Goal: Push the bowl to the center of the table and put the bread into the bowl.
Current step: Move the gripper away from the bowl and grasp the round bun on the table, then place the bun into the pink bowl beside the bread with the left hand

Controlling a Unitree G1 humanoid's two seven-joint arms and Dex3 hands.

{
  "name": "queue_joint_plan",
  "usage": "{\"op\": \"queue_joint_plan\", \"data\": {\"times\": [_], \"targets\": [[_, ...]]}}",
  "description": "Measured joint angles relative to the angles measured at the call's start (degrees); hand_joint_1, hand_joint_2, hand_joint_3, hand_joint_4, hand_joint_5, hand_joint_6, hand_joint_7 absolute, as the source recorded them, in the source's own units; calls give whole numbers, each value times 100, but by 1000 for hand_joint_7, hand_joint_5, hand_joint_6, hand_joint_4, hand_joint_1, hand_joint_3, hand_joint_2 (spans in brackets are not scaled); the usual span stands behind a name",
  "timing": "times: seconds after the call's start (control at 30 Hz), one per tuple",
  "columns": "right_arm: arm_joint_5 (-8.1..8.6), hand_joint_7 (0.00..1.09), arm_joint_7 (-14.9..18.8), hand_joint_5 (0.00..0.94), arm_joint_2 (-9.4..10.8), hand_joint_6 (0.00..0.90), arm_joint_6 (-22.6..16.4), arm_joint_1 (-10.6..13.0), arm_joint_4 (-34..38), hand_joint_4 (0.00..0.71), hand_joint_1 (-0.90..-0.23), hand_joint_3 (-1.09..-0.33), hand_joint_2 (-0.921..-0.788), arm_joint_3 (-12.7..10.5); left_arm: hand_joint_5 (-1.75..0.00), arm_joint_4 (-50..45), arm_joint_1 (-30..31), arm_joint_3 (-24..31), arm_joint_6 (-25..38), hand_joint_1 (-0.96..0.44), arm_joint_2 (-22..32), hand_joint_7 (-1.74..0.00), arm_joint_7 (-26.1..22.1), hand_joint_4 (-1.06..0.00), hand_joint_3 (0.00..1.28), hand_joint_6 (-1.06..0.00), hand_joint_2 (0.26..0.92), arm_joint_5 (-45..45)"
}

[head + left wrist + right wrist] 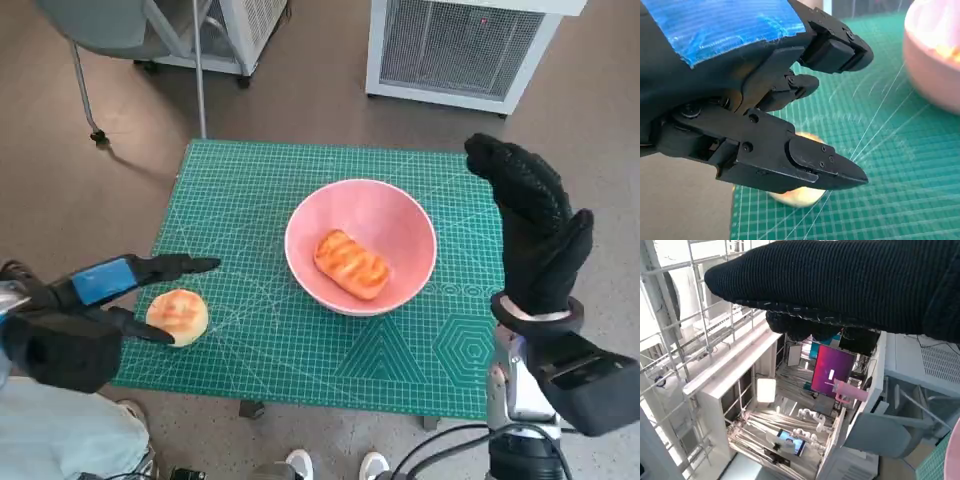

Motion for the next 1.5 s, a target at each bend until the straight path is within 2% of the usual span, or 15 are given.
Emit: {"op": "queue_joint_plan", "data": {"times": [0.17,0.3,0.53,0.6,0.63,0.67,0.7,0.73,0.83,0.87,0.93,0.97,1.03,1.23,1.5], "targets": [[3,732,20,21,-9,-1,44,1,-45,353,-481,-671,-921,-18,-3,287,-86,-366,72,-18,-109,-7,47,-134,6,-306,765,451],[4,731,21,21,-18,-1,59,1,-67,353,-481,-671,-921,-30,-25,493,-196,-546,164,0,-240,-29,83,-185,7,-352,767,604],[3,731,20,22,-16,-1,61,1,-77,353,-489,-668,-921,-45,-61,731,-372,-763,409,37,-357,-114,219,-431,22,-536,834,868],[2,731,19,22,-16,-1,61,1,-79,353,-491,-667,-921,-46,-86,747,-381,-828,489,35,-384,-181,353,-518,22,-604,852,1032],[2,731,19,22,-15,-1,61,1,-80,353,-491,-666,-921,-46,-95,751,-383,-859,516,35,-391,-286,444,-564,16,-602,864,1136],[1,731,19,22,-14,-1,60,1,-80,354,-492,-665,-921,-46,-170,756,-382,-891,530,-43,-393,-492,535,-596,43,-599,876,1219],[1,732,19,23,-13,-1,60,2,-79,354,-492,-664,-921,-47,-371,758,-382,-914,538,-154,-393,-809,634,-591,98,-577,892,1318],[-1,732,18,23,-13,-1,60,1,-79,354,-492,-663,-921,-49,-695,761,-381,-937,539,-98,-392,-949,730,-598,109,-578,900,1397],[-8,732,16,24,-6,-1,58,1,-79,355,-491,-662,-921,-50,-1096,786,-381,-960,501,-31,-386,-1051,1027,-628,133,-619,892,1576],[-11,733,14,24,-1,-1,57,1,-79,355,-491,-662,-921,-50,-1139,806,-382,-960,466,-25,-380,-1060,1124,-635,180,-628,865,1601],[-22,733,11,24,5,-1,55,1,-79,355,-490,-662,-921,-50,-1256,860,-386,-959,405,-9,-360,-1120,1250,-654,395,-637,745,1613],[-28,733,9,24,6,-1,54,1,-79,355,-490,-662,-921,-50,-1271,877,-387,-958,374,-7,-349,-1130,1290,-658,427,-637,728,1612],[-38,733,2,24,10,-1,50,2,-79,355,-489,-663,-921,-49,-1267,910,-390,-954,307,-2,-317,-1162,1339,-669,420,-627,733,1600],[-49,734,-26,24,37,-1,31,2,-77,354,-481,-665,-921,-46,-1172,922,-388,-887,55,1,-175,-1206,1343,-679,180,-616,865,1490],[-56,733,-28,25,50,-1,18,1,-44,353,-476,-669,-921,-41,-1142,672,-399,-557,-205,0,-77,-1246,1118,-654,96,-615,916,981]]}}
